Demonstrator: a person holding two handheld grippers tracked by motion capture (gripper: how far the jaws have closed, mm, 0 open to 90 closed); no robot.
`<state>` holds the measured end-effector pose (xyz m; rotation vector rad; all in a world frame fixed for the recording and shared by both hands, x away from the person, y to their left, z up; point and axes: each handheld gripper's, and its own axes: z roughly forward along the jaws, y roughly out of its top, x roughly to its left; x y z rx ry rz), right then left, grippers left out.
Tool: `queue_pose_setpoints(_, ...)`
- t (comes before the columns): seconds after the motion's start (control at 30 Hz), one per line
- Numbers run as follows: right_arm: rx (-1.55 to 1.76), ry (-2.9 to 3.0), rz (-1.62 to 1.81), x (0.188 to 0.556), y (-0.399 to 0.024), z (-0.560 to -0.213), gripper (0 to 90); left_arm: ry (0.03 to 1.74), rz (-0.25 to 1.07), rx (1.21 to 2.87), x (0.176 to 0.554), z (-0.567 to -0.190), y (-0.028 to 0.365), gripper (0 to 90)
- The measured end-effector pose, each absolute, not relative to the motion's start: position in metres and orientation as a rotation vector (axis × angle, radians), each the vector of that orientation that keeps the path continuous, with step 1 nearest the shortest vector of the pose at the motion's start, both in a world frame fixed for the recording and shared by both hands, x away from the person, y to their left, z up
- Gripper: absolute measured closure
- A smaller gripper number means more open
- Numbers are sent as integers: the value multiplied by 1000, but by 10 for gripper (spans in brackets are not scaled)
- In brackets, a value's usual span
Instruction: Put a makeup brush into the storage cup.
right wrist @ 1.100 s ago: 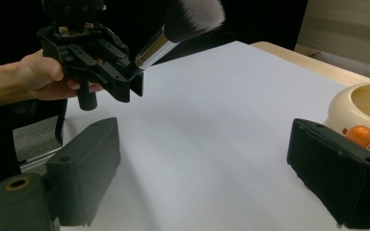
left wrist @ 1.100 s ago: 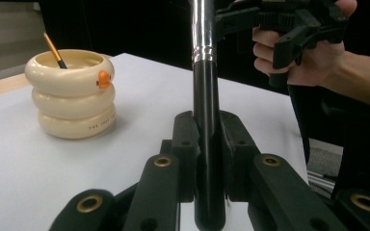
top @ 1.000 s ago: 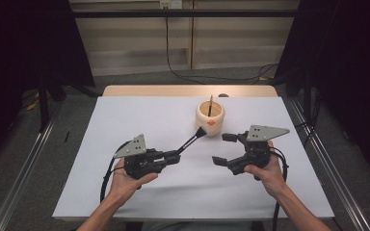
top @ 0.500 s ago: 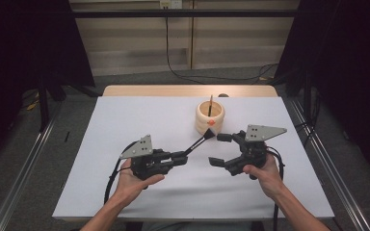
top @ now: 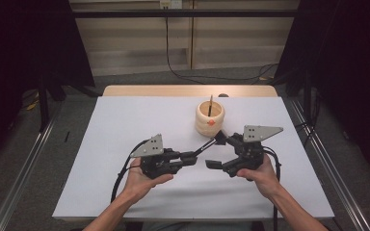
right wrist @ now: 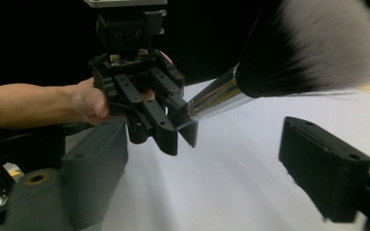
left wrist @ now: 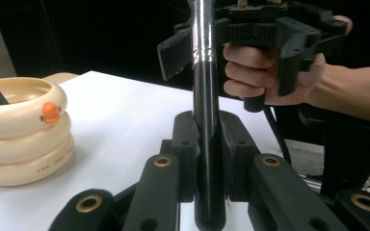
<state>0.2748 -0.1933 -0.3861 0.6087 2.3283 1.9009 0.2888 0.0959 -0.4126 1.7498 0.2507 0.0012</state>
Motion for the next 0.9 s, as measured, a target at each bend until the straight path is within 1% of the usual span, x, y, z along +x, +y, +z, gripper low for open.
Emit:
queue_pose_setpoints(0.07, 575, 2341, 1937, 275, -193, -387, 401, 253, -4, 1752, 288, -415, 96, 791)
queue_pose_setpoints(0.1, 573, 2338, 1947, 275, -193, -387, 415, 253, -3, 1759, 288, -416, 96, 791)
queue_pose_setpoints(0.17, 562, 2341, 1968, 276, -193, -387, 497, 251, -3, 1757, 288, -417, 96, 791)
queue_pose_setpoints(0.27, 574, 2341, 1990, 278, -194, -388, 534, 247, 0, 1757, 288, -417, 95, 791)
queue_pose_setpoints(0.33, 584, 2341, 2000, 279, -194, -388, 543, 244, 0, 1767, 287, -418, 94, 791)
queue_pose_setpoints(0.53, 597, 2344, 2023, 281, -196, -389, 671, 230, -7, 1775, 286, -419, 93, 791)
queue_pose_setpoints(0.6, 598, 2343, 2026, 282, -196, -389, 691, 226, -11, 1781, 286, -420, 91, 791)
queue_pose_setpoints(0.63, 597, 2348, 2026, 282, -196, -390, 721, 226, -8, 1784, 286, -421, 91, 791)
queue_pose_setpoints(0.9, 585, 2378, 2030, 282, -193, -391, 771, 223, -5, 1811, 287, -429, 87, 769)
